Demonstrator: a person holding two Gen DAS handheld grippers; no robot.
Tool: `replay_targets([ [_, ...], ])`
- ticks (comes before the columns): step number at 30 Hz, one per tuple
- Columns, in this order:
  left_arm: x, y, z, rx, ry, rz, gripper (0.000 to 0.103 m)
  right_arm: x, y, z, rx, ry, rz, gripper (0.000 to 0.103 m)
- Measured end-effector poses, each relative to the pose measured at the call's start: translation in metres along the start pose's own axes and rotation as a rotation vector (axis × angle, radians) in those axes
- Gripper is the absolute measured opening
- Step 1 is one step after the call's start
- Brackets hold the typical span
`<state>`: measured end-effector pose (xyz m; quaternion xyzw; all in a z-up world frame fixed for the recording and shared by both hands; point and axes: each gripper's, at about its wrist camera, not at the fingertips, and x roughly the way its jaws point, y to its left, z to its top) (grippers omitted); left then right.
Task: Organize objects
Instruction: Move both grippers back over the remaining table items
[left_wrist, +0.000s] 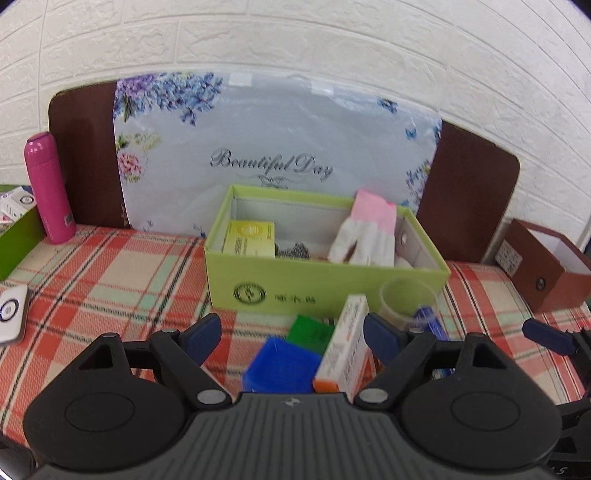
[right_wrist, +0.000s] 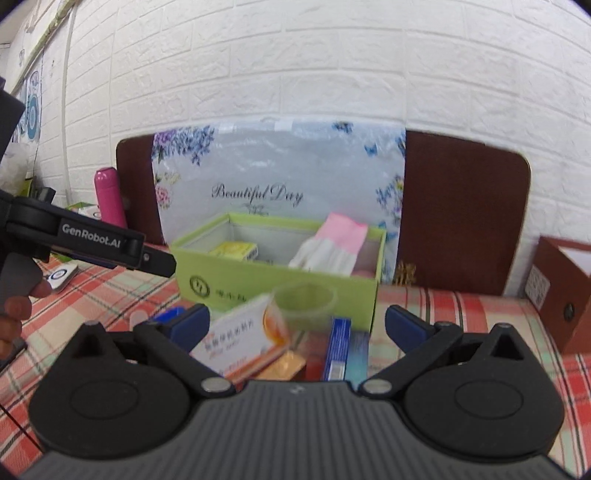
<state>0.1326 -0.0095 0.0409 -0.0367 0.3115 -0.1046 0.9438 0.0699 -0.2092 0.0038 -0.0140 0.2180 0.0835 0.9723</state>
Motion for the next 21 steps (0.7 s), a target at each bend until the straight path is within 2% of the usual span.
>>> replay_targets([
  [13, 0.005, -0.011, -0.049, 0.005, 0.123, -0.007, 0.087, -0.020, -0.002, -0.064, 0.094, 0.133, -0.025, 0.103],
  [21, 0.008, -0.008, -0.069, 0.003, 0.165, -0.032, 0.087, -0.020, -0.004, -0.076, 0.122, 0.158, -0.030, 0.103],
])
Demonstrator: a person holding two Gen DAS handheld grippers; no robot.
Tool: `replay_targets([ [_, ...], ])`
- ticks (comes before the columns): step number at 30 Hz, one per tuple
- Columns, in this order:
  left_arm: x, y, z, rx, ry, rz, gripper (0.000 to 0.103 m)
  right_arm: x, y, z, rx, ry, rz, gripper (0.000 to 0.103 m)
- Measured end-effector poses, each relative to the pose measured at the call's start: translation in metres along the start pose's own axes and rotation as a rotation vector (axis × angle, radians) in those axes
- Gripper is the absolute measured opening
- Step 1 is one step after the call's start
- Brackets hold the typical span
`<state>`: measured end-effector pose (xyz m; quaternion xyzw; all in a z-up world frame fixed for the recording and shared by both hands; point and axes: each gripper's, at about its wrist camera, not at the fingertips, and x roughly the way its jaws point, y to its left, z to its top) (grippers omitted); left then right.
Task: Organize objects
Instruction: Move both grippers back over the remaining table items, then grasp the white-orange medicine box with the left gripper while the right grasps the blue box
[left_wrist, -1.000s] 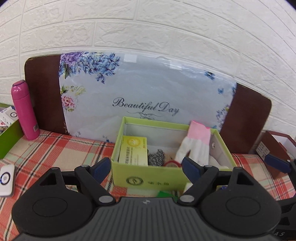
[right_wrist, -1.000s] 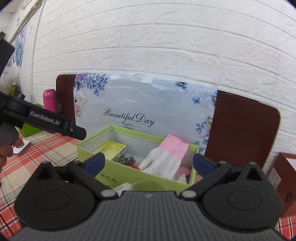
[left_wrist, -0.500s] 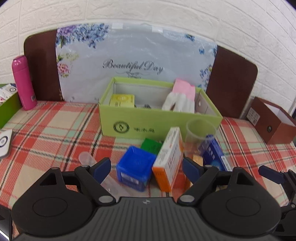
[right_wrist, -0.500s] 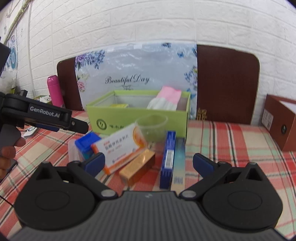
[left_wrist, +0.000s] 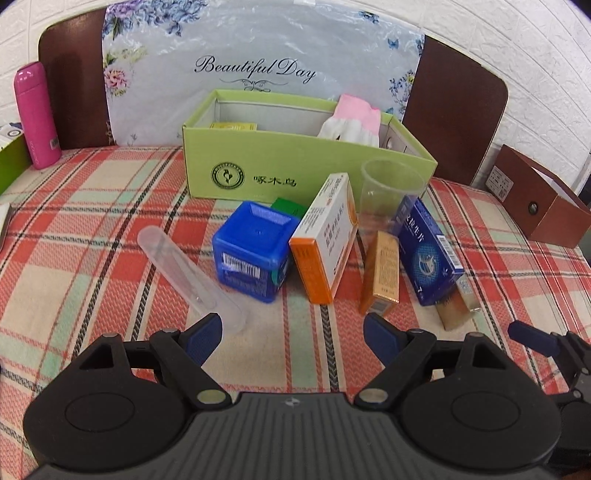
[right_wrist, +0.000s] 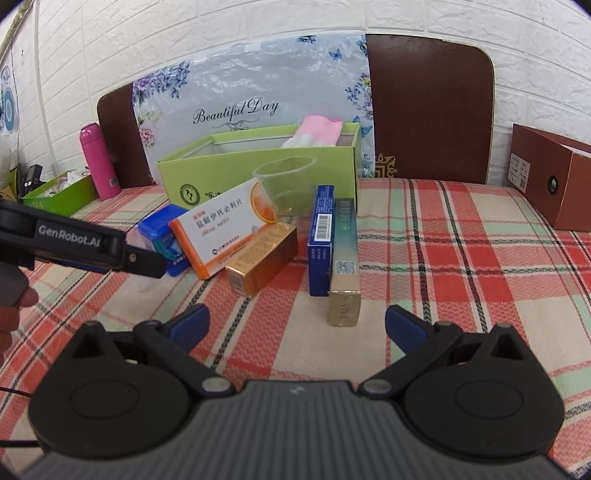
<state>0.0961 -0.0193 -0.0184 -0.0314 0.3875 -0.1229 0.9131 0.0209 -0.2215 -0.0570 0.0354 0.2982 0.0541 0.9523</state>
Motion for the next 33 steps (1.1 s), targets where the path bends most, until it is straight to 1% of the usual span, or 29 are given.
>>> replay_targets([
  [4, 0.000, 0.006, -0.001, -0.012, -0.005, -0.004, 0.086, 0.008, -0.005, 0.004, 0.003, -0.004, -0.051, 0.103],
  [5, 0.000, 0.008, 0.000, -0.016, -0.008, -0.007, 0.084, 0.009, -0.006, 0.005, -0.001, -0.008, -0.061, 0.101],
  [8, 0.000, 0.010, 0.005, -0.018, -0.019, -0.036, 0.077, 0.015, -0.005, 0.014, -0.020, -0.032, -0.066, 0.091],
  [9, 0.000, 0.009, 0.009, -0.009, -0.026, -0.043, 0.074, 0.018, -0.003, 0.018, -0.037, -0.037, -0.066, 0.090],
  [10, -0.001, 0.007, 0.013, 0.003, -0.037, -0.048, 0.073, 0.022, -0.001, 0.022, -0.060, -0.045, -0.068, 0.086],
  [11, -0.002, 0.005, 0.018, 0.017, -0.052, -0.054, 0.071, 0.026, 0.002, 0.024, -0.082, -0.051, -0.073, 0.079],
  [12, -0.002, 0.002, 0.023, 0.028, -0.065, -0.056, 0.071, 0.031, 0.005, 0.027, -0.100, -0.050, -0.076, 0.077],
  [14, -0.001, -0.002, 0.033, 0.046, -0.086, -0.054, 0.071, 0.042, 0.007, 0.032, -0.114, -0.043, -0.071, 0.066],
  [15, 0.001, -0.004, 0.037, 0.054, -0.091, -0.055, 0.069, 0.048, 0.008, 0.033, -0.113, -0.037, -0.066, 0.062],
  [16, 0.003, -0.007, 0.042, 0.065, -0.092, -0.059, 0.067, 0.052, 0.008, 0.034, -0.114, -0.027, -0.062, 0.048],
  [17, 0.005, -0.009, 0.046, 0.075, -0.090, -0.068, 0.063, 0.055, 0.009, 0.035, -0.115, -0.022, -0.057, 0.029],
  [18, 0.009, -0.012, 0.051, 0.086, -0.087, -0.082, 0.062, 0.054, 0.010, 0.034, -0.118, -0.026, -0.053, 0.021],
  [20, 0.018, -0.016, 0.060, 0.095, -0.081, -0.092, 0.061, 0.047, 0.012, 0.033, -0.120, -0.042, -0.042, 0.020],
  [25, 0.054, -0.028, 0.082, 0.128, -0.021, -0.061, 0.061, 0.019, 0.014, 0.026, -0.128, -0.053, -0.020, 0.018],
  [26, 0.060, -0.030, 0.083, 0.136, -0.008, -0.057, 0.059, 0.013, 0.013, 0.025, -0.122, -0.055, -0.013, 0.018],
  [28, 0.072, -0.034, 0.084, 0.147, 0.027, -0.060, 0.050, -0.001, 0.008, 0.021, -0.111, -0.061, 0.002, 0.018],
  [29, 0.075, -0.035, 0.083, 0.151, 0.042, -0.064, 0.036, -0.008, 0.006, 0.019, -0.106, -0.066, 0.009, 0.018],
  [30, 0.078, -0.036, 0.081, 0.153, 0.060, -0.074, 0.028, -0.014, 0.004, 0.017, -0.103, -0.070, 0.013, 0.018],
  [32, 0.079, -0.037, 0.074, 0.147, 0.092, -0.117, 0.021, -0.026, -0.001, 0.013, -0.091, -0.070, 0.026, 0.018],
  [33, 0.075, -0.040, 0.069, 0.162, 0.090, -0.115, 0.020, -0.030, -0.003, 0.012, -0.084, -0.066, 0.033, 0.018],
])
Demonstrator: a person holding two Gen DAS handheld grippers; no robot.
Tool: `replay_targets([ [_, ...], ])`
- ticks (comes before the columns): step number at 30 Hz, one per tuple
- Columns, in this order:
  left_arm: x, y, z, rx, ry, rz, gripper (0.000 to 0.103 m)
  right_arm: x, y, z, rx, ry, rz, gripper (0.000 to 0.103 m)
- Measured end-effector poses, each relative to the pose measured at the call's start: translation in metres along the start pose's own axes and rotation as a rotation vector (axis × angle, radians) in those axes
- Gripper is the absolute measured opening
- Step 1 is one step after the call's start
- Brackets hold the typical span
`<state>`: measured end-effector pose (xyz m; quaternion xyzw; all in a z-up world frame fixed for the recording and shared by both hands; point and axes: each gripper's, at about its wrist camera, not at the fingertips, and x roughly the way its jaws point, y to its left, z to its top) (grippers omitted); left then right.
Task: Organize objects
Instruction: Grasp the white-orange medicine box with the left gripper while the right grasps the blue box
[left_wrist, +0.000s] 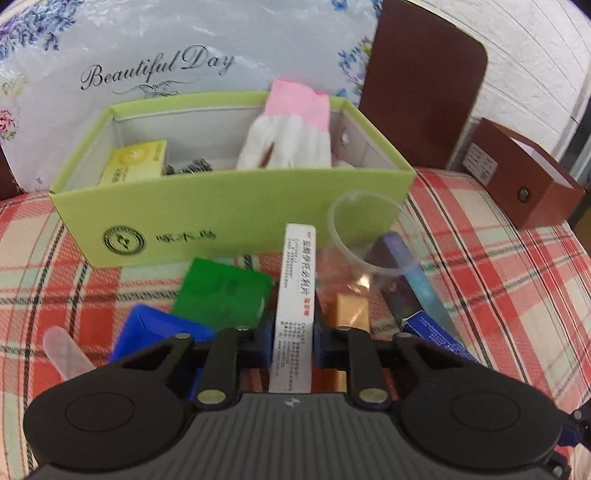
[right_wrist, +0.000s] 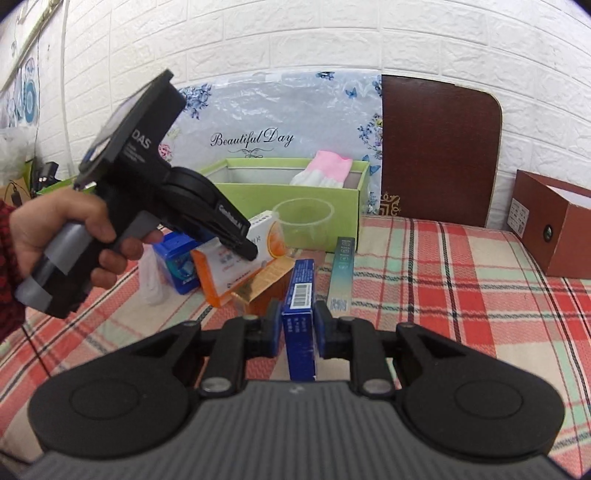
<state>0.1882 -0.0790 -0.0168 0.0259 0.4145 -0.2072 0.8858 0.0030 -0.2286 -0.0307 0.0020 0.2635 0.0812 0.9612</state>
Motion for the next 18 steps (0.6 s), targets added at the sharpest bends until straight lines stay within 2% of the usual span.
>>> replay_targets([
  [4, -0.023, -0.010, -0.030, 0.028, 0.007, -0.058, 0.019, -0.017, -0.001, -0.009, -0.005, 0.025, 0.042, 0.018],
  [7, -0.047, -0.012, -0.062, 0.042, -0.004, -0.072, 0.019, -0.028, 0.006, -0.016, -0.037, 0.037, 0.071, 0.018],
  [10, -0.064, 0.003, -0.090, -0.032, 0.002, -0.070, 0.021, -0.036, 0.020, -0.021, -0.083, 0.042, 0.112, 0.019],
  [11, -0.069, 0.010, -0.098, -0.063, -0.004, -0.052, 0.029, -0.037, 0.024, -0.021, -0.082, 0.042, 0.137, 0.021],
  [12, -0.073, 0.018, -0.105, -0.099, -0.010, -0.018, 0.042, -0.039, 0.028, -0.021, -0.075, 0.038, 0.170, 0.025],
  [14, -0.081, 0.034, -0.114, -0.144, -0.020, 0.081, 0.057, -0.041, 0.033, -0.021, -0.056, 0.028, 0.225, 0.039],
  [16, -0.086, 0.047, -0.119, -0.155, -0.022, 0.127, 0.057, -0.039, 0.039, -0.020, -0.051, 0.032, 0.248, 0.043],
  [18, -0.088, 0.056, -0.121, -0.178, -0.015, 0.130, 0.058, -0.036, 0.043, -0.019, -0.048, 0.030, 0.239, 0.047],
])
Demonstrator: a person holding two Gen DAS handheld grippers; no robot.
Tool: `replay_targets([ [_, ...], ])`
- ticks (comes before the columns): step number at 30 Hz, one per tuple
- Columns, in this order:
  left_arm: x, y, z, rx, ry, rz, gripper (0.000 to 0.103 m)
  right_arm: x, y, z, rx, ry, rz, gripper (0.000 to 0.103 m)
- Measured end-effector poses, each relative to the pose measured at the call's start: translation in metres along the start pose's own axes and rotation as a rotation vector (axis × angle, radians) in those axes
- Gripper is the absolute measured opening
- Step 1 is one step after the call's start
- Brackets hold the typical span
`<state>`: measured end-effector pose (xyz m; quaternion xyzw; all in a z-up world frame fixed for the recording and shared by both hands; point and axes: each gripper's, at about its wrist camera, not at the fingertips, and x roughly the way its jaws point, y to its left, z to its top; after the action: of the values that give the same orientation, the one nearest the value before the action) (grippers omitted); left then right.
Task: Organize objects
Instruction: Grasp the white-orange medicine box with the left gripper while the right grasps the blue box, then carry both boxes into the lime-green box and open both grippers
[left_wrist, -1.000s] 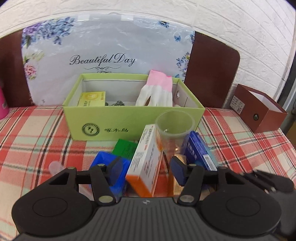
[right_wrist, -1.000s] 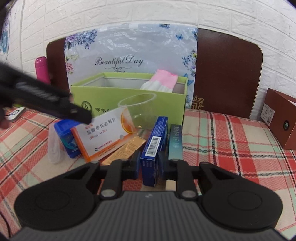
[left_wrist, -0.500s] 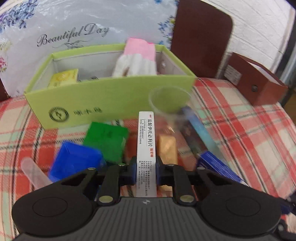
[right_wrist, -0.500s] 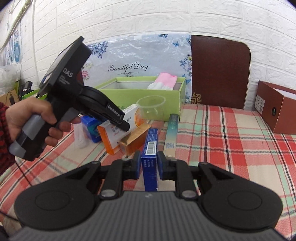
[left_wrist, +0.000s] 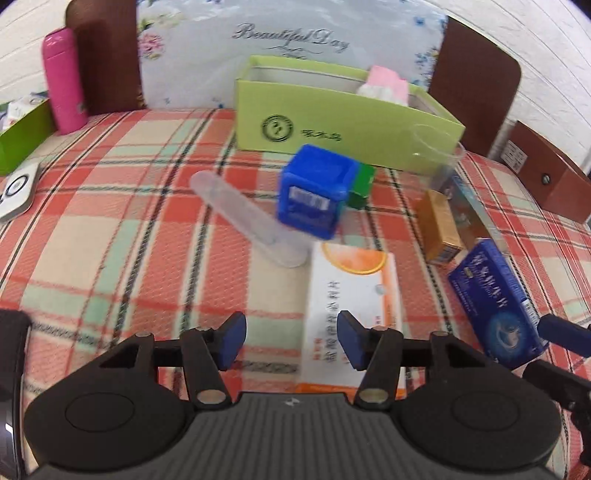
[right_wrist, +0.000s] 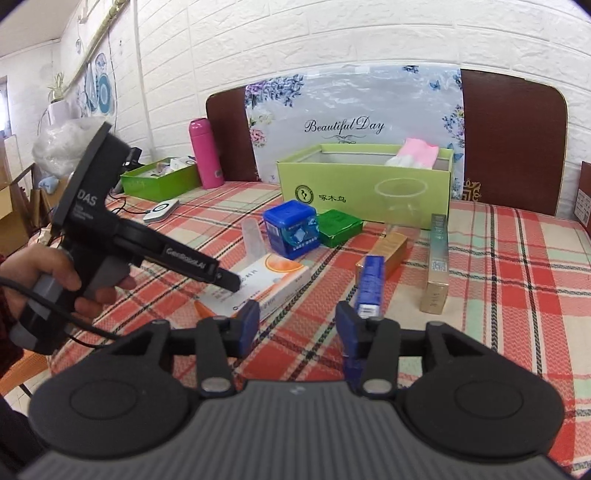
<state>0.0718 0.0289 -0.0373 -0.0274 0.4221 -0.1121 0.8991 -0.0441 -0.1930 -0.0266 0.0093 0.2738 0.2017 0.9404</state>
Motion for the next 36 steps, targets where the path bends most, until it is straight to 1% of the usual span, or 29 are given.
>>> replay_targets([
  [2, 0.000, 0.002, 0.002, -0.010, 0.011, -0.017, 0.059, 0.004, -0.002, 0.000, 0.038, 0.012, -0.026, 0.047],
  [4, 0.001, -0.004, 0.003, 0.009, 0.009, -0.038, 0.063, 0.006, -0.008, -0.001, 0.090, 0.003, -0.062, 0.047],
  [7, 0.003, -0.020, 0.003, 0.066, 0.006, -0.062, 0.065, 0.009, -0.012, -0.001, 0.069, 0.011, -0.116, 0.047],
  [10, 0.006, -0.031, -0.001, 0.110, 0.008, -0.069, 0.066, 0.020, -0.022, -0.004, 0.057, 0.064, -0.229, 0.047],
  [11, 0.006, -0.033, -0.001, 0.114, 0.004, -0.070, 0.068, 0.020, -0.027, -0.005, 0.074, 0.069, -0.247, 0.047],
  [12, 0.007, -0.033, -0.002, 0.115, 0.003, -0.069, 0.072, 0.019, -0.031, -0.005, 0.093, 0.069, -0.241, 0.047],
  [13, 0.008, -0.034, -0.002, 0.116, 0.005, -0.068, 0.073, 0.019, -0.034, -0.006, 0.103, 0.072, -0.223, 0.050],
  [14, 0.011, -0.034, -0.002, 0.114, 0.009, -0.068, 0.074, 0.020, -0.034, -0.006, 0.097, 0.074, -0.221, 0.059],
  [15, 0.013, -0.035, -0.001, 0.110, 0.015, -0.065, 0.074, 0.022, -0.032, -0.007, 0.078, 0.075, -0.239, 0.063],
  [16, 0.016, -0.036, -0.001, 0.111, 0.021, -0.060, 0.074, 0.025, -0.030, -0.008, 0.045, 0.083, -0.263, 0.065],
  [18, 0.022, -0.040, -0.001, 0.128, 0.029, -0.047, 0.074, 0.035, -0.027, -0.011, -0.016, 0.106, -0.293, 0.065],
  [22, 0.030, -0.048, 0.001, 0.173, 0.022, -0.014, 0.076, 0.055, -0.032, -0.016, -0.021, 0.144, -0.293, 0.065],
  [23, 0.033, -0.049, 0.002, 0.178, 0.020, -0.006, 0.076, 0.059, -0.034, -0.017, -0.006, 0.158, -0.296, 0.062],
  [24, 0.033, -0.049, 0.002, 0.180, 0.016, -0.007, 0.074, 0.061, -0.034, -0.017, 0.016, 0.171, -0.299, 0.059],
  [25, 0.032, -0.049, 0.001, 0.182, 0.014, -0.020, 0.069, 0.060, -0.033, -0.018, 0.047, 0.175, -0.286, 0.056],
  [26, 0.031, -0.048, 0.001, 0.193, 0.017, -0.033, 0.069, 0.059, -0.031, -0.018, 0.073, 0.182, -0.253, 0.056],
  [28, 0.027, -0.048, -0.001, 0.219, 0.028, -0.039, 0.069, 0.056, -0.023, -0.018, 0.087, 0.190, -0.176, 0.056],
  [29, 0.025, -0.048, -0.003, 0.230, 0.028, -0.037, 0.069, 0.055, -0.020, -0.017, 0.082, 0.188, -0.152, 0.060],
  [31, 0.024, -0.046, -0.004, 0.231, 0.032, -0.026, 0.069, 0.056, -0.016, -0.015, 0.069, 0.187, -0.155, 0.065],
  [36, 0.026, -0.045, -0.003, 0.213, 0.032, -0.017, 0.070, 0.064, -0.012, -0.010, 0.030, 0.197, -0.183, 0.065],
])
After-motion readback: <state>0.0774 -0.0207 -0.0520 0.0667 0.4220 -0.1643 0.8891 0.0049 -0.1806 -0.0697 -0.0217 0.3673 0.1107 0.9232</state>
